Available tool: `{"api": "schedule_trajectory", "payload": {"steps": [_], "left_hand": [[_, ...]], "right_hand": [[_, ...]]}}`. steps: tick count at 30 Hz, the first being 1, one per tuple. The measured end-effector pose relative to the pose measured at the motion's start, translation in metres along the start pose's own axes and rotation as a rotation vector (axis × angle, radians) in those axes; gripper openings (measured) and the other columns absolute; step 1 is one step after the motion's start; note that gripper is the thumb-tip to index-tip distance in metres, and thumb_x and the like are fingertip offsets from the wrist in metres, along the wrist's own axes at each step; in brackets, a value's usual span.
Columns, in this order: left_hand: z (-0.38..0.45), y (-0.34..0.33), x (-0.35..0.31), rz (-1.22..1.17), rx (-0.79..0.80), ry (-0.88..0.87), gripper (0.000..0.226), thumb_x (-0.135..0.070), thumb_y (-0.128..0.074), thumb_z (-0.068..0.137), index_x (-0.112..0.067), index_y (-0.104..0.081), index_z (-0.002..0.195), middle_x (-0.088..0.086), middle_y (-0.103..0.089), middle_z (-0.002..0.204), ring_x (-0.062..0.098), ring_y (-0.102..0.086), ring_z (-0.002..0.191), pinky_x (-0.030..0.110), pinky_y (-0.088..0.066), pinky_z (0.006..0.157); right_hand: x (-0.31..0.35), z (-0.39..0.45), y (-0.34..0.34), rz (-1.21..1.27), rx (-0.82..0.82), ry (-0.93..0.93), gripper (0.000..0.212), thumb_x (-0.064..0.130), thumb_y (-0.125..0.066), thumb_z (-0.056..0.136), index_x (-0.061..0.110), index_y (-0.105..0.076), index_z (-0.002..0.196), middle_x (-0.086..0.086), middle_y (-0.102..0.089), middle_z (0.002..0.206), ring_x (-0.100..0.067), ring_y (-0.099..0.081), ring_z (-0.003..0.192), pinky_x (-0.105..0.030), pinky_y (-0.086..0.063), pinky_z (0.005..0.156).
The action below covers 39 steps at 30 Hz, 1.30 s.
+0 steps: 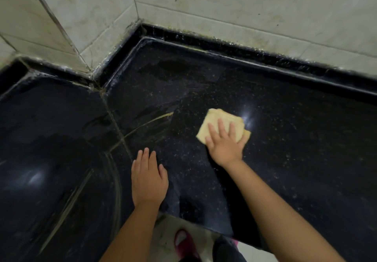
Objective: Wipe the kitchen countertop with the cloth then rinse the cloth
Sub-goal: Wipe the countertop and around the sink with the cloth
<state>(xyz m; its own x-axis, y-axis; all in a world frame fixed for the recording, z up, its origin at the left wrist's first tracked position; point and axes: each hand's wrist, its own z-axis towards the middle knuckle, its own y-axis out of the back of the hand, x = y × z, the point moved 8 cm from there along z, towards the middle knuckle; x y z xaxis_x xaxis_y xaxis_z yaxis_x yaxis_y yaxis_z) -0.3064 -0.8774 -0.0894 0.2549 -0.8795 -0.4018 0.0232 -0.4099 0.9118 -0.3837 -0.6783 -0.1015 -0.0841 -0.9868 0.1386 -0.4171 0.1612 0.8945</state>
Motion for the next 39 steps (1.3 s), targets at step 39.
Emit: {"api": "schedule_trajectory", "payload": {"steps": [39], "left_hand": [[-0.007,0.001,-0.002,0.02,-0.009,-0.026,0.039,-0.01,-0.05,0.091,0.006,-0.049,0.126,0.022,-0.042,0.139,0.034,-0.033,0.134,0.045,-0.022,0.111]], "right_hand": [[-0.068,-0.156,-0.062,-0.043,-0.386,0.196,0.047,0.048,-0.003,0.097,0.047,-0.004,0.143,0.019,0.006,0.155,-0.007,0.006,0.144,-0.041,-0.002,0.114]]}}
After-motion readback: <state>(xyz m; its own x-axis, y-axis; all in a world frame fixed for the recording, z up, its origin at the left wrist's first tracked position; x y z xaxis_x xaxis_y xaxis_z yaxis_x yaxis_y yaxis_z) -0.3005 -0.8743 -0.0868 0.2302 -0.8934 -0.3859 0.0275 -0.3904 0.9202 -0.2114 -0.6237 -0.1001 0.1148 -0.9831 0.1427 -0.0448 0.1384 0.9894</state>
